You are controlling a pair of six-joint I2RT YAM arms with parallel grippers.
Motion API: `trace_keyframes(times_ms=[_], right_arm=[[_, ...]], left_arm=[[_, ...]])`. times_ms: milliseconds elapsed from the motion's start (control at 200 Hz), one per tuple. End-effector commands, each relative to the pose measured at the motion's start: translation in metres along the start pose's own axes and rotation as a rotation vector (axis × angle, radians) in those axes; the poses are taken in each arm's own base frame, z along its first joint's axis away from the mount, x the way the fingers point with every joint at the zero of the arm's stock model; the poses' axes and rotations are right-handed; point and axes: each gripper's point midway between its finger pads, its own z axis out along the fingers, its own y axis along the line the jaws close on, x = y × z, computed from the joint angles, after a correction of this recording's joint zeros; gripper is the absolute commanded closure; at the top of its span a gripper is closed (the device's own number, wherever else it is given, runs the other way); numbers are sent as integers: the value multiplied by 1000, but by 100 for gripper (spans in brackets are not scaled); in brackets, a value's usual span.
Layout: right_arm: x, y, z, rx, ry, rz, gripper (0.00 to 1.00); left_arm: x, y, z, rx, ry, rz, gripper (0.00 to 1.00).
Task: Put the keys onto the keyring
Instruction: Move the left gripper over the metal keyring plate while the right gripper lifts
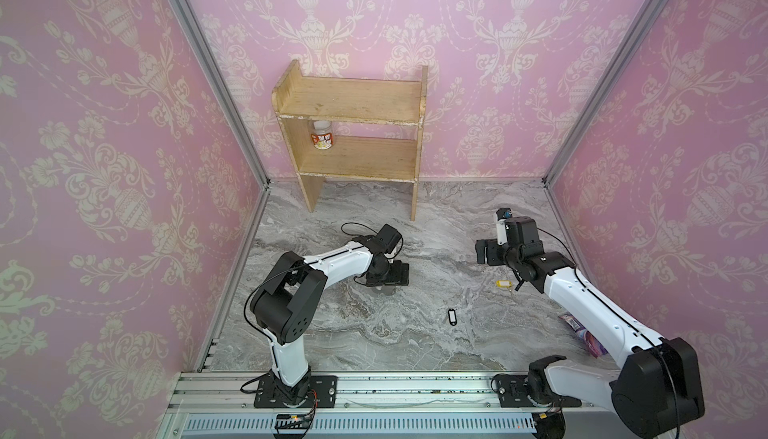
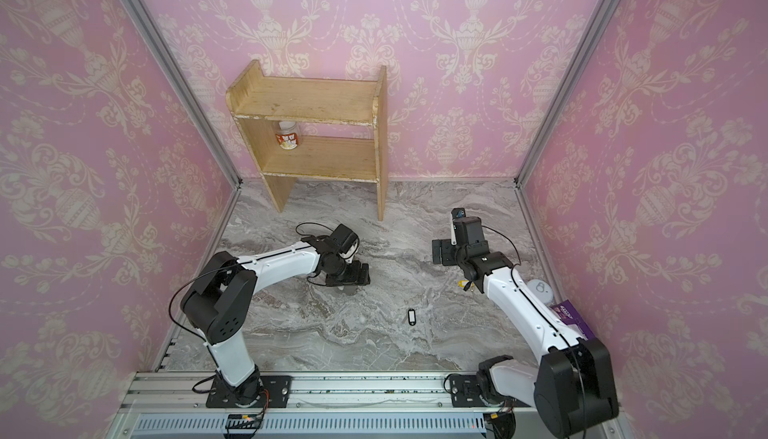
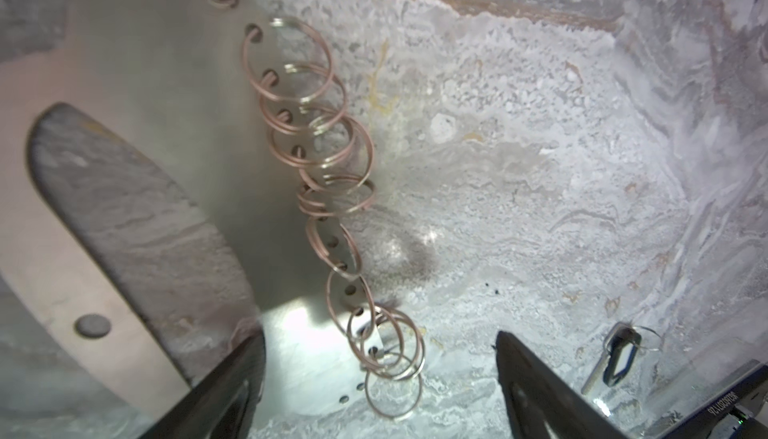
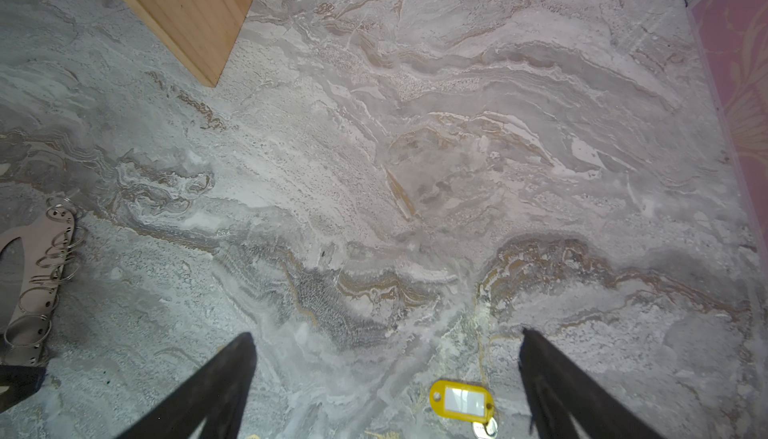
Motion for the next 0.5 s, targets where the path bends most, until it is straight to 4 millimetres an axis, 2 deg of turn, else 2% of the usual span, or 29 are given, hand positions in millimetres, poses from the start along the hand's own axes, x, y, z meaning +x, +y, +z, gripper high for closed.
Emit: trace_keyframes(times_ms=[0,125,240,415,495], right_arm=[[-3,9,-4,-38,-13,19,0],[0,14,-2,-64,-5,15,0],[2,20,-1,-90,-1,9,0],[4,29,1,-130,-1,1,0],[5,31,1,-141,-4,-4,0]], left_arm=[[12,-4,-5,2,35,-18,12],[-6,5,-35,-58,-132,68,11],[-8,15,-54,-99,-227,187,10],[13,15,-50,-55,-209,369,14],[20,15,-47,-48,-209,437,20]])
